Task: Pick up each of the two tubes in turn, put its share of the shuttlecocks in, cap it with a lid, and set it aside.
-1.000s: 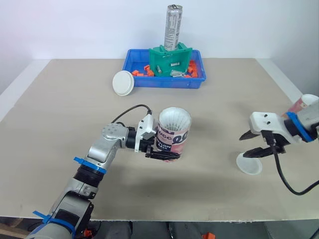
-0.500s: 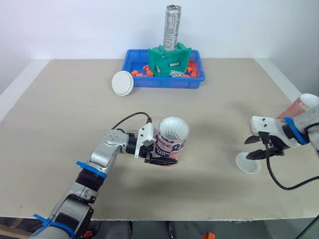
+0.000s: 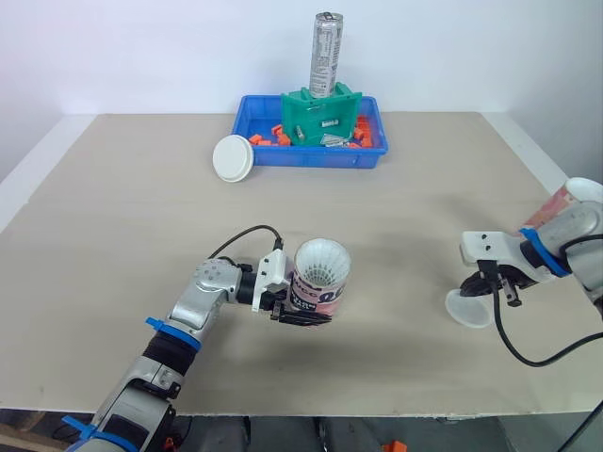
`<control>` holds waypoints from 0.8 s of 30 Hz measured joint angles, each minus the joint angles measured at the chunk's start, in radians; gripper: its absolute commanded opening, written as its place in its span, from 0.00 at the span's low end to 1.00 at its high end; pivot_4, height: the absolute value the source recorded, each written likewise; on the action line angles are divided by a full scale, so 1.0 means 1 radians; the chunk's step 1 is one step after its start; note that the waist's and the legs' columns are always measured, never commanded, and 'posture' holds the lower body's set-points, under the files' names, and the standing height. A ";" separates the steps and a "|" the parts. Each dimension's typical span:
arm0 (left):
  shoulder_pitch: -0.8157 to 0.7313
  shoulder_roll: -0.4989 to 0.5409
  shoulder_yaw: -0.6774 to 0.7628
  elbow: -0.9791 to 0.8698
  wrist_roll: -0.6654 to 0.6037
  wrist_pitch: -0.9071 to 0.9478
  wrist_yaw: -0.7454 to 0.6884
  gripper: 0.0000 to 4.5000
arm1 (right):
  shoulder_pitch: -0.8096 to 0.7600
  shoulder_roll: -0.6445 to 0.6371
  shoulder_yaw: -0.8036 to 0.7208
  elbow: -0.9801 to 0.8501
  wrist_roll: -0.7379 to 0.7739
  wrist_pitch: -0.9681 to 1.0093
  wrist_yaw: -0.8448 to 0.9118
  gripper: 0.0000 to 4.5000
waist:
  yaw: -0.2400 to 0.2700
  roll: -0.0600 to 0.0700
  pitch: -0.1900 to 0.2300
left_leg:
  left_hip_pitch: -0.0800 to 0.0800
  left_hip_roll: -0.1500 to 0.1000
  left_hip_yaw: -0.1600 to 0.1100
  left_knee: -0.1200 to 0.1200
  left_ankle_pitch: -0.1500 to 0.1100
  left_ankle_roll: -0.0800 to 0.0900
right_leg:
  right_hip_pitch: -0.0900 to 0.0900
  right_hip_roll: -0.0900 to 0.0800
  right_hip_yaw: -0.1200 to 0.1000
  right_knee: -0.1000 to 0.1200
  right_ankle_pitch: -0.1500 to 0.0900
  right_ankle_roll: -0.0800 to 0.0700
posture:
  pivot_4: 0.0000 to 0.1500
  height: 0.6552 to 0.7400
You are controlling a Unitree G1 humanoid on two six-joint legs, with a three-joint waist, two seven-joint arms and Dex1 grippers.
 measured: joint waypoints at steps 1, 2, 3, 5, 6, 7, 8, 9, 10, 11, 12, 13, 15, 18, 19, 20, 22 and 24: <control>-0.002 0.001 0.000 0.006 0.000 -0.011 -0.003 0.70 | -0.001 0.000 0.000 -0.007 0.002 0.004 0.000 0.01 | -0.001 0.000 0.000 | 0.001 0.000 0.000 0.000 0.000 0.000 | 0.000 0.000 0.000 0.000 0.000 -0.001 | 1.00 0.62; -0.006 0.001 -0.001 0.014 0.001 -0.023 -0.007 0.70 | -0.005 0.000 0.000 -0.015 0.003 0.009 0.000 0.01 | -0.001 0.000 0.000 | 0.001 0.000 0.000 0.000 0.000 0.000 | 0.000 0.000 0.000 0.000 -0.001 -0.002 | 1.00 0.62; -0.011 0.001 -0.001 0.027 0.001 -0.037 -0.008 0.70 | -0.016 0.001 -0.002 -0.027 0.004 0.018 0.000 0.01 | -0.002 0.000 0.000 | 0.001 0.000 0.000 0.000 0.000 0.000 | 0.000 0.000 0.000 0.000 -0.001 -0.003 | 1.00 0.62; -0.014 0.002 -0.001 0.038 0.001 -0.049 -0.009 0.70 | -0.044 0.002 -0.010 -0.053 0.015 0.032 0.000 0.01 | -0.003 0.001 -0.001 | 0.002 0.000 0.000 0.000 0.000 0.000 | 0.001 0.000 0.001 0.000 0.000 -0.004 | 1.00 0.62; -0.015 0.002 0.000 0.044 0.001 -0.057 -0.010 0.70 | -0.062 0.001 -0.017 -0.074 0.033 0.046 0.000 0.01 | -0.004 0.001 -0.001 | 0.003 0.000 0.000 0.000 0.000 0.000 | 0.001 0.000 0.001 0.000 0.000 -0.004 | 1.00 0.62; -0.017 0.001 0.000 0.049 0.000 -0.060 -0.010 0.70 | -0.097 0.001 -0.032 -0.124 0.069 0.068 0.000 0.01 | -0.004 0.001 -0.001 | 0.003 0.000 0.000 0.000 0.000 0.000 | 0.001 0.000 0.001 0.000 0.000 -0.004 | 1.00 0.62; -0.017 0.001 0.000 0.051 -0.001 -0.060 -0.010 0.70 | -0.113 0.001 -0.037 -0.143 0.087 0.080 0.000 0.01 | -0.004 0.001 -0.001 | 0.003 0.000 0.000 0.000 0.000 0.000 | 0.001 0.000 0.001 0.000 0.000 -0.004 | 1.00 0.62; -0.019 -0.001 0.000 0.057 -0.003 -0.058 -0.010 0.70 | -0.145 0.001 -0.051 -0.183 0.119 0.100 0.000 0.01 | -0.004 0.001 -0.001 | 0.004 0.000 0.000 0.000 0.001 0.000 | 0.002 0.000 0.001 0.000 0.000 -0.004 | 1.00 0.62; -0.020 -0.004 0.001 0.061 -0.006 -0.053 -0.009 0.70 | -0.170 0.000 -0.061 -0.216 0.145 0.116 0.000 0.01 | -0.004 0.001 -0.001 | 0.004 0.000 0.000 0.000 0.001 0.000 | 0.002 0.000 0.001 0.000 0.000 -0.004 | 1.00 0.62; -0.020 -0.008 0.004 0.067 -0.013 -0.038 -0.008 0.70 | -0.194 0.000 -0.063 -0.251 0.184 0.142 0.000 0.01 | -0.003 0.001 -0.001 | 0.004 0.000 0.000 0.000 0.001 -0.001 | 0.003 0.000 0.001 0.000 -0.001 -0.004 | 1.00 0.62; -0.020 -0.010 0.005 0.070 -0.017 -0.030 -0.008 0.70 | -0.205 0.000 -0.064 -0.270 0.202 0.154 0.000 0.01 | -0.003 0.001 -0.001 | 0.004 0.000 0.000 0.000 0.001 -0.001 | 0.003 0.000 0.001 0.000 -0.001 -0.004 | 1.00 0.62; -0.020 -0.012 0.010 0.075 -0.026 -0.012 -0.009 0.70 | -0.235 0.005 -0.064 -0.311 0.257 0.193 0.000 0.01 | -0.003 0.001 -0.001 | 0.004 0.000 0.000 0.000 0.001 -0.001 | 0.003 0.000 0.001 -0.001 -0.001 -0.004 | 1.00 0.62; -0.021 -0.013 0.011 0.078 -0.027 -0.008 -0.010 0.70 | -0.282 0.016 -0.069 -0.363 0.319 0.235 0.001 0.01 | -0.003 0.001 -0.001 | 0.003 0.000 0.000 0.000 0.001 -0.001 | 0.002 0.000 0.001 -0.001 -0.001 -0.004 | 1.00 0.62; -0.030 -0.013 0.011 0.089 -0.026 -0.009 -0.019 0.70 | -0.360 0.055 -0.075 -0.443 0.406 0.292 0.001 0.01 | -0.003 0.001 -0.001 | 0.004 0.000 0.000 0.000 0.001 -0.001 | 0.002 0.000 0.001 0.000 -0.001 -0.004 | 1.00 0.62; -0.034 -0.013 0.011 0.095 -0.026 -0.009 -0.023 0.70 | -0.382 0.069 -0.075 -0.473 0.427 0.303 0.001 0.01 | -0.003 0.001 -0.001 | 0.004 0.000 0.000 0.000 0.001 -0.001 | 0.002 0.000 0.000 0.000 -0.001 -0.004 | 1.00 0.62; -0.038 -0.014 0.011 0.102 -0.026 -0.009 -0.027 0.70 | -0.400 0.084 -0.074 -0.504 0.438 0.307 0.001 0.01 | -0.003 0.001 -0.001 | 0.004 0.000 0.000 0.000 0.001 -0.001 | 0.002 0.000 0.000 -0.001 -0.001 -0.004 | 1.00 0.62; -0.045 -0.012 0.009 0.111 -0.026 -0.009 -0.034 0.70 | -0.425 0.115 -0.052 -0.518 0.430 0.307 0.001 0.01 | -0.004 0.000 -0.001 | 0.004 0.000 0.000 0.000 0.001 -0.001 | 0.002 0.000 0.000 -0.001 -0.001 -0.004 | 1.00 0.62; -0.061 0.001 0.006 0.119 -0.025 -0.006 -0.050 0.70 | -0.458 0.182 -0.010 -0.517 0.402 0.297 0.001 0.01 | -0.009 0.001 -0.001 | 0.004 0.000 0.001 0.000 0.001 -0.001 | 0.001 0.000 0.001 0.000 0.000 -0.005 | 1.00 0.62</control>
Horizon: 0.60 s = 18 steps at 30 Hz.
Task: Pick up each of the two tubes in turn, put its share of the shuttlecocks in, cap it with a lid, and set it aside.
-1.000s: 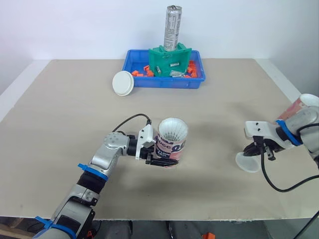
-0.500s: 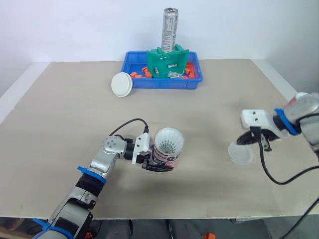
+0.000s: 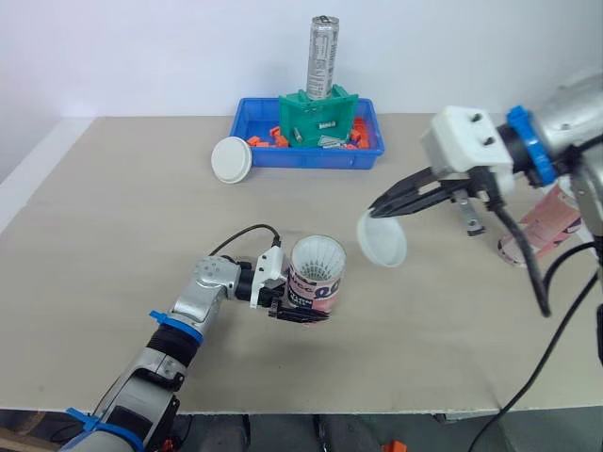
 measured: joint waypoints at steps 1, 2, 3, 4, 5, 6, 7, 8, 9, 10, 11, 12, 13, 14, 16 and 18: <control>-0.009 0.005 -0.004 0.002 0.001 0.009 -0.006 0.70 | -0.015 0.031 0.021 0.000 -0.010 -0.009 0.000 0.01 | -0.001 0.000 0.000 | 0.000 0.000 0.000 0.000 0.000 0.000 | 0.000 0.000 0.000 0.000 0.000 0.000 | 1.00 0.62; -0.023 0.011 -0.012 0.004 0.003 0.022 -0.019 0.70 | -0.039 0.074 0.050 0.001 -0.025 -0.026 0.001 0.01 | -0.001 0.000 0.000 | 0.000 0.000 -0.001 -0.001 0.000 0.000 | -0.001 0.002 0.000 0.001 0.000 -0.001 | 1.00 0.62; -0.031 0.012 -0.018 0.004 0.005 0.032 -0.023 0.70 | -0.052 0.092 0.063 0.001 -0.030 -0.037 0.001 0.01 | -0.001 0.000 0.000 | 0.000 0.001 -0.002 -0.001 0.000 0.000 | -0.001 0.002 0.000 0.001 0.000 -0.001 | 1.00 0.62; -0.035 0.013 -0.023 0.003 0.005 0.038 -0.026 0.70 | -0.064 0.104 0.076 0.001 -0.032 -0.047 0.001 0.01 | -0.001 0.000 0.000 | -0.001 0.001 -0.002 -0.001 0.000 0.000 | -0.001 0.002 -0.001 0.000 -0.001 -0.001 | 1.00 0.62; -0.036 0.014 -0.025 0.004 0.005 0.039 -0.028 0.70 | -0.073 0.112 0.083 0.003 -0.033 -0.055 0.001 0.01 | 0.000 0.000 0.000 | -0.001 0.001 -0.002 -0.001 0.000 0.000 | -0.001 0.002 -0.001 0.000 -0.001 -0.001 | 1.00 0.62; -0.037 0.015 -0.026 0.004 0.005 0.040 -0.029 0.70 | -0.077 0.116 0.085 0.003 -0.034 -0.059 0.001 0.01 | 0.001 0.000 0.000 | -0.002 0.001 -0.002 -0.001 0.000 0.000 | -0.001 0.002 -0.001 0.000 -0.002 -0.001 | 1.00 0.62; -0.039 0.017 -0.027 0.004 0.005 0.040 -0.032 0.70 | -0.085 0.127 0.088 0.004 -0.038 -0.068 0.001 0.01 | 0.001 0.000 0.000 | -0.002 0.001 -0.002 -0.001 -0.001 -0.001 | -0.001 0.002 -0.001 0.000 -0.002 0.000 | 1.00 0.62; -0.044 0.019 -0.030 0.004 0.005 0.042 -0.037 0.70 | -0.094 0.141 0.091 0.004 -0.042 -0.080 0.001 0.01 | 0.000 0.000 0.000 | -0.002 0.001 -0.002 -0.002 -0.001 -0.001 | -0.001 0.002 -0.001 0.000 -0.001 0.002 | 1.00 0.62; -0.044 0.020 -0.031 0.004 0.006 0.043 -0.037 0.70 | -0.095 0.145 0.093 0.004 -0.043 -0.083 0.001 0.01 | 0.000 0.000 0.000 | -0.002 0.001 -0.002 -0.003 -0.001 -0.001 | -0.001 0.002 -0.001 0.000 -0.001 0.003 | 1.00 0.62; -0.044 0.021 -0.032 0.003 0.005 0.045 -0.037 0.70 | -0.095 0.152 0.105 0.004 -0.047 -0.093 0.001 0.01 | 0.001 0.000 0.000 | -0.002 0.001 -0.003 -0.004 -0.001 -0.001 | -0.001 0.002 -0.001 0.000 -0.001 0.002 | 1.00 0.62; -0.045 0.021 -0.032 0.002 0.006 0.046 -0.037 0.70 | -0.095 0.154 0.112 0.005 -0.049 -0.097 0.001 0.01 | 0.001 0.000 0.000 | -0.002 0.001 -0.003 -0.004 -0.001 0.000 | -0.001 0.002 -0.002 0.000 -0.001 0.002 | 1.00 0.62; -0.045 0.022 -0.033 0.000 0.007 0.047 -0.036 0.70 | -0.095 0.158 0.120 0.010 -0.053 -0.109 0.001 0.01 | 0.001 0.000 0.000 | -0.002 0.001 -0.003 -0.004 -0.001 0.000 | -0.001 0.002 -0.002 0.000 -0.001 0.002 | 1.00 0.62; -0.044 0.023 -0.033 -0.002 0.008 0.047 -0.035 0.70 | -0.095 0.159 0.123 0.012 -0.059 -0.117 0.001 0.01 | 0.001 0.000 0.000 | -0.002 0.001 -0.003 -0.004 -0.001 0.000 | -0.001 0.002 -0.002 0.000 -0.001 0.002 | 1.00 0.62; -0.044 0.024 -0.033 -0.003 0.009 0.048 -0.034 0.70 | -0.095 0.163 0.127 0.018 -0.067 -0.125 0.001 0.01 | 0.000 0.000 0.000 | -0.002 0.001 -0.003 -0.004 -0.001 0.000 | -0.001 0.002 -0.002 0.000 -0.002 0.000 | 1.00 0.62; -0.042 0.026 -0.033 -0.006 0.009 0.049 -0.033 0.70 | -0.096 0.169 0.132 0.027 -0.076 -0.138 0.001 0.01 | 0.000 0.000 0.000 | -0.001 0.001 -0.003 -0.004 -0.001 0.000 | -0.001 0.002 -0.001 0.000 -0.002 -0.001 | 1.00 0.62; -0.041 0.027 -0.033 -0.006 0.009 0.051 -0.032 0.70 | -0.099 0.179 0.137 0.036 -0.082 -0.147 0.001 0.01 | 0.000 0.000 0.000 | -0.001 0.001 -0.003 -0.004 -0.001 0.000 | -0.001 0.003 -0.002 0.000 -0.002 -0.001 | 1.00 0.62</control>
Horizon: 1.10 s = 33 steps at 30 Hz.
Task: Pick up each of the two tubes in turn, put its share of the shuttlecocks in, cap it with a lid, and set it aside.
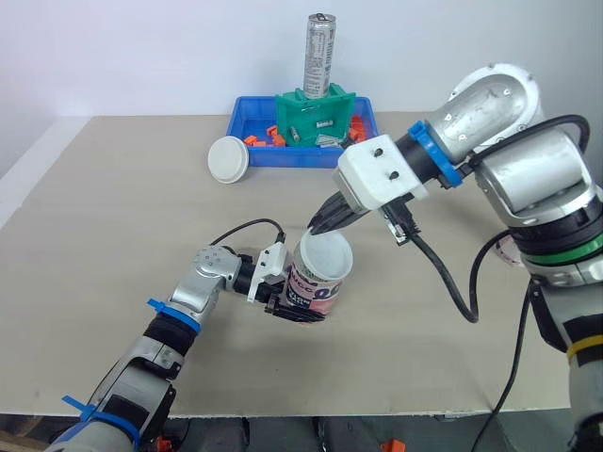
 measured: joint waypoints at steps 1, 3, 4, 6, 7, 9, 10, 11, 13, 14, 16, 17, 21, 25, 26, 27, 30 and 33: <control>0.000 0.000 0.000 0.000 0.000 0.000 0.000 0.70 | -0.001 0.001 0.006 0.000 -0.001 -0.002 0.000 0.01 | 0.000 0.000 0.000 | 0.000 0.000 0.000 0.000 0.000 0.000 | 0.000 0.000 0.000 0.000 0.000 0.000 | 1.00 0.62; 0.000 0.000 0.000 0.000 0.000 0.000 0.001 0.70 | -0.001 0.005 0.015 0.000 -0.007 -0.004 0.000 0.01 | 0.000 0.000 0.000 | 0.000 0.000 0.000 0.000 0.000 0.000 | 0.000 0.000 0.000 0.000 0.000 0.000 | 1.00 0.62; 0.000 0.000 0.000 0.000 0.000 0.000 0.001 0.70 | -0.001 0.007 0.015 0.000 -0.007 -0.005 0.000 0.01 | 0.000 0.000 0.000 | 0.000 0.000 0.000 0.000 0.000 0.000 | 0.000 0.000 0.000 0.000 0.000 0.000 | 1.00 0.62; 0.000 0.000 0.000 0.000 0.000 0.000 0.002 0.70 | -0.001 0.008 0.019 -0.001 -0.015 -0.010 0.000 0.01 | 0.000 0.000 0.000 | 0.000 0.000 0.000 0.000 0.000 0.000 | 0.000 0.000 0.000 0.000 0.000 0.000 | 1.00 0.62; 0.000 0.000 0.000 0.000 0.000 0.000 0.002 0.70 | -0.001 0.007 0.022 -0.002 -0.016 -0.011 0.000 0.01 | 0.000 0.000 0.000 | 0.000 0.000 0.000 0.000 0.000 0.000 | 0.000 0.000 0.000 0.000 0.000 0.000 | 1.00 0.62; 0.000 0.000 -0.001 -0.001 0.000 -0.001 0.003 0.70 | -0.001 0.001 0.029 -0.006 -0.017 -0.019 0.000 0.01 | 0.000 0.000 0.000 | 0.000 0.000 0.000 0.000 0.000 0.000 | 0.000 0.000 0.000 0.000 0.000 0.000 | 1.00 0.62; -0.001 0.000 -0.001 -0.001 0.001 -0.001 0.003 0.70 | -0.001 -0.004 0.031 -0.010 -0.016 -0.023 0.000 0.01 | 0.000 0.000 0.000 | 0.000 0.000 0.000 0.000 0.000 0.000 | 0.000 0.000 0.000 0.000 0.000 0.000 | 1.00 0.62; -0.002 0.000 -0.003 -0.001 0.002 -0.001 0.004 0.70 | -0.001 -0.013 0.033 -0.017 -0.016 -0.029 -0.001 0.01 | 0.000 0.000 0.000 | 0.000 0.000 0.000 0.000 0.000 0.000 | 0.000 0.000 0.000 0.000 0.000 0.000 | 1.00 0.62; -0.004 0.000 -0.005 -0.003 0.004 -0.002 0.004 0.70 | -0.001 -0.024 0.044 -0.028 -0.022 -0.047 -0.002 0.01 | 0.000 0.000 0.000 | 0.000 0.000 0.000 0.000 0.000 0.000 | 0.000 0.000 0.000 0.000 0.000 -0.001 | 1.00 0.62; -0.004 0.000 -0.006 -0.004 0.004 -0.002 0.004 0.70 | -0.001 -0.025 0.051 -0.030 -0.028 -0.053 -0.002 0.01 | 0.000 0.000 0.000 | 0.000 0.000 0.000 0.000 0.000 0.000 | 0.000 0.000 0.000 0.000 0.000 -0.001 | 1.00 0.62; -0.004 0.000 -0.007 -0.007 0.005 -0.001 0.007 0.70 | 0.004 -0.025 0.061 -0.033 -0.054 -0.090 -0.002 0.01 | 0.001 0.000 0.000 | 0.000 0.000 0.000 0.000 0.000 0.000 | 0.000 0.000 0.000 0.000 -0.001 -0.001 | 1.00 0.62; -0.004 0.000 -0.007 -0.008 0.004 0.001 0.009 0.70 | 0.008 -0.024 0.064 -0.035 -0.074 -0.121 -0.003 0.01 | 0.001 0.000 0.000 | 0.000 0.000 0.000 0.000 0.000 0.000 | 0.000 0.000 0.000 0.000 -0.001 -0.001 | 1.00 0.62; -0.002 0.000 -0.007 -0.010 0.004 0.012 0.014 0.70 | 0.019 -0.012 0.063 -0.038 -0.140 -0.228 -0.004 0.01 | 0.001 -0.001 -0.001 | 0.001 0.000 0.000 0.000 0.000 0.000 | 0.001 0.000 0.000 0.000 -0.001 -0.001 | 1.00 0.62; 0.009 0.001 0.003 -0.013 0.003 0.016 0.018 0.70 | 0.041 0.025 0.053 -0.034 -0.175 -0.252 -0.009 0.31 | 0.001 -0.003 -0.002 | 0.002 0.000 0.000 0.000 0.000 0.000 | 0.002 0.000 0.000 0.000 0.000 -0.001 | 1.00 0.62; 0.011 0.001 0.005 -0.015 0.002 0.017 0.018 0.70 | 0.043 0.032 0.049 -0.034 -0.178 -0.246 -0.009 0.43 | 0.000 -0.004 -0.002 | 0.003 0.000 0.000 0.000 0.000 0.000 | 0.002 0.000 0.000 0.000 0.000 -0.001 | 1.00 0.62; 0.012 0.001 0.006 -0.018 0.002 0.022 0.018 0.70 | 0.043 0.038 0.038 -0.034 -0.180 -0.236 -0.009 0.53 | 0.000 -0.004 -0.003 | 0.003 0.000 0.000 0.000 0.000 0.000 | 0.002 0.000 0.000 0.000 0.000 -0.001 | 1.00 0.62; 0.014 0.004 0.009 -0.022 0.002 0.025 0.017 0.70 | 0.043 0.067 0.015 -0.028 -0.174 -0.166 -0.010 0.62 | -0.001 -0.004 -0.003 | 0.003 0.001 0.000 0.000 0.000 0.000 | 0.002 0.000 0.000 0.000 0.000 -0.002 | 1.00 0.62; 0.014 0.006 0.011 -0.025 0.002 0.026 0.016 0.70 | 0.031 0.112 0.006 0.022 -0.151 -0.094 -0.015 0.62 | -0.002 -0.004 -0.002 | 0.003 0.001 0.000 -0.001 0.000 0.000 | 0.001 0.001 0.000 0.000 0.000 -0.002 | 1.00 0.62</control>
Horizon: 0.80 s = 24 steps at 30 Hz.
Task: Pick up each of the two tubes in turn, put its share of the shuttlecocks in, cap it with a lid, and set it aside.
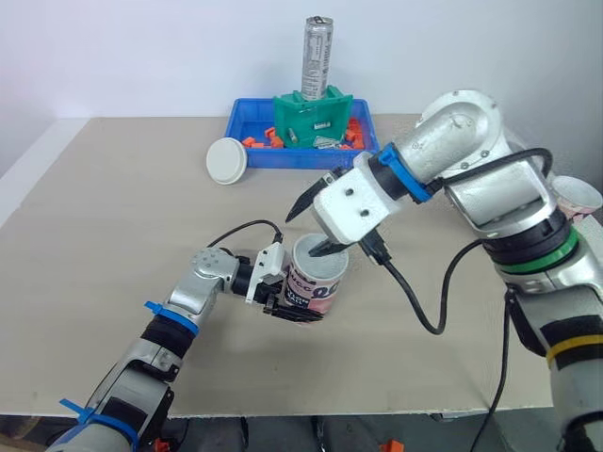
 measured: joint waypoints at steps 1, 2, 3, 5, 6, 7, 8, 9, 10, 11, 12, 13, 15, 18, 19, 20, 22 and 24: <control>0.000 0.000 0.000 -0.001 0.000 0.000 0.000 0.70 | -0.016 0.015 -0.006 0.030 0.013 0.029 -0.004 0.62 | 0.000 0.000 0.000 | 0.000 0.000 0.000 0.000 0.000 0.000 | 0.000 0.000 0.000 0.000 0.000 0.000 | 1.00 0.62; 0.000 0.000 0.000 -0.001 0.000 0.000 0.001 0.70 | -0.038 0.024 -0.027 0.064 0.035 0.062 -0.003 0.62 | 0.000 0.000 0.000 | -0.001 0.000 0.000 0.000 0.001 0.000 | -0.001 0.000 0.000 0.000 0.000 0.000 | 1.00 0.62; 0.000 -0.001 -0.001 -0.001 0.000 0.000 0.001 0.70 | -0.064 0.018 -0.049 0.086 0.066 0.093 0.005 0.62 | 0.001 0.000 0.001 | -0.001 0.000 0.000 -0.001 0.001 0.000 | -0.001 0.000 0.000 0.000 0.000 0.000 | 1.00 0.62; 0.000 -0.003 -0.004 -0.001 0.000 -0.001 0.000 0.70 | -0.093 -0.049 -0.079 0.077 0.168 0.136 0.012 0.50 | 0.003 -0.001 0.001 | -0.002 0.000 0.000 -0.002 0.000 0.000 | -0.001 0.000 0.000 -0.001 -0.001 0.000 | 1.00 0.62; 0.000 -0.001 -0.002 0.000 0.000 -0.002 -0.003 0.70 | -0.095 -0.083 -0.089 0.067 0.206 0.149 0.013 0.44 | 0.004 -0.002 0.000 | -0.002 0.000 0.000 -0.003 0.000 0.000 | -0.001 -0.001 0.000 -0.002 -0.002 0.000 | 1.00 0.62; 0.000 0.001 -0.001 0.001 0.000 -0.003 -0.006 0.70 | -0.094 -0.110 -0.091 0.056 0.240 0.161 0.013 0.36 | 0.003 -0.002 0.000 | -0.002 0.000 0.000 -0.004 0.000 -0.001 | -0.001 -0.001 0.000 -0.002 -0.002 0.000 | 1.00 0.62; 0.000 0.004 0.000 0.001 0.000 -0.003 -0.007 0.70 | -0.088 -0.125 -0.090 0.048 0.263 0.167 0.014 0.24 | 0.001 -0.002 0.000 | -0.001 0.000 0.001 -0.005 0.000 -0.001 | -0.001 -0.001 0.001 -0.002 -0.002 0.000 | 1.00 0.62; 0.000 0.005 0.001 0.002 0.000 -0.003 -0.008 0.70 | -0.081 -0.133 -0.086 0.040 0.276 0.170 0.014 0.13 | 0.000 -0.002 0.000 | 0.000 0.000 0.001 -0.006 0.000 0.000 | -0.001 -0.001 0.001 -0.002 -0.002 -0.001 | 1.00 0.62; 0.000 0.005 0.001 0.004 0.000 -0.004 -0.008 0.70 | -0.067 -0.146 -0.071 0.022 0.287 0.164 0.014 0.01 | 0.001 -0.002 0.000 | 0.000 0.000 0.000 -0.007 0.000 0.000 | -0.001 0.000 0.000 -0.002 -0.002 -0.001 | 1.00 0.62; 0.000 0.005 0.002 0.005 0.000 -0.005 -0.008 0.70 | -0.047 -0.157 -0.053 -0.001 0.295 0.156 0.014 0.01 | 0.001 -0.002 0.000 | 0.000 0.000 0.000 -0.007 0.000 0.000 | -0.001 0.000 0.000 -0.002 -0.002 -0.001 | 1.00 0.62; -0.001 0.005 0.002 0.005 0.000 -0.005 -0.007 0.70 | -0.031 -0.162 -0.043 -0.013 0.301 0.151 0.015 0.01 | 0.001 -0.002 0.000 | 0.000 0.000 0.000 -0.007 0.000 0.000 | -0.001 0.000 0.000 -0.002 -0.002 -0.001 | 1.00 0.62; -0.001 0.005 0.003 0.007 0.000 -0.006 -0.007 0.70 | -0.008 -0.172 -0.019 -0.032 0.303 0.141 0.015 0.01 | 0.000 -0.002 0.000 | 0.000 0.000 0.000 -0.006 0.000 0.000 | -0.001 0.000 0.000 -0.002 -0.002 0.000 | 1.00 0.62; -0.001 0.005 0.004 0.008 0.000 -0.009 -0.007 0.70 | 0.012 -0.173 0.009 -0.045 0.302 0.135 0.015 0.01 | 0.000 -0.002 0.000 | 0.000 0.000 0.001 -0.006 0.001 0.000 | -0.002 -0.001 0.001 -0.002 -0.001 0.000 | 1.00 0.62; 0.000 0.005 0.004 0.010 0.000 -0.015 -0.007 0.70 | 0.013 -0.155 0.025 -0.060 0.270 0.130 0.015 0.01 | 0.000 -0.002 0.000 | 0.000 0.000 0.001 -0.006 0.001 0.000 | -0.002 0.000 0.001 -0.002 -0.001 0.000 | 1.00 0.62; 0.000 0.005 0.004 0.010 0.000 -0.015 -0.007 0.70 | 0.013 -0.149 0.036 -0.063 0.252 0.130 0.015 0.01 | 0.000 -0.002 0.000 | 0.000 0.000 0.001 -0.006 0.001 0.000 | -0.002 0.000 0.000 -0.002 -0.001 0.000 | 1.00 0.62; 0.000 0.005 0.004 0.011 0.000 -0.016 -0.007 0.70 | 0.019 -0.135 0.056 -0.070 0.218 0.127 0.015 0.01 | 0.000 -0.002 0.000 | 0.000 0.000 0.001 -0.006 0.001 -0.001 | -0.002 0.000 0.000 -0.002 -0.001 0.000 | 1.00 0.62; 0.003 0.004 0.005 0.011 -0.005 -0.018 -0.007 0.70 | 0.040 -0.110 0.071 -0.080 0.165 0.093 0.015 0.01 | 0.001 -0.002 0.000 | 0.000 0.000 0.001 -0.006 0.001 -0.001 | -0.002 0.000 0.000 -0.002 -0.001 0.000 | 1.00 0.62; 0.003 0.004 0.005 0.013 -0.006 -0.016 -0.007 0.70 | 0.044 -0.105 0.078 -0.091 0.119 0.046 0.014 0.01 | 0.001 -0.004 -0.001 | 0.000 0.000 0.000 -0.007 0.001 -0.001 | -0.001 0.000 0.000 -0.002 -0.002 -0.001 | 1.00 0.62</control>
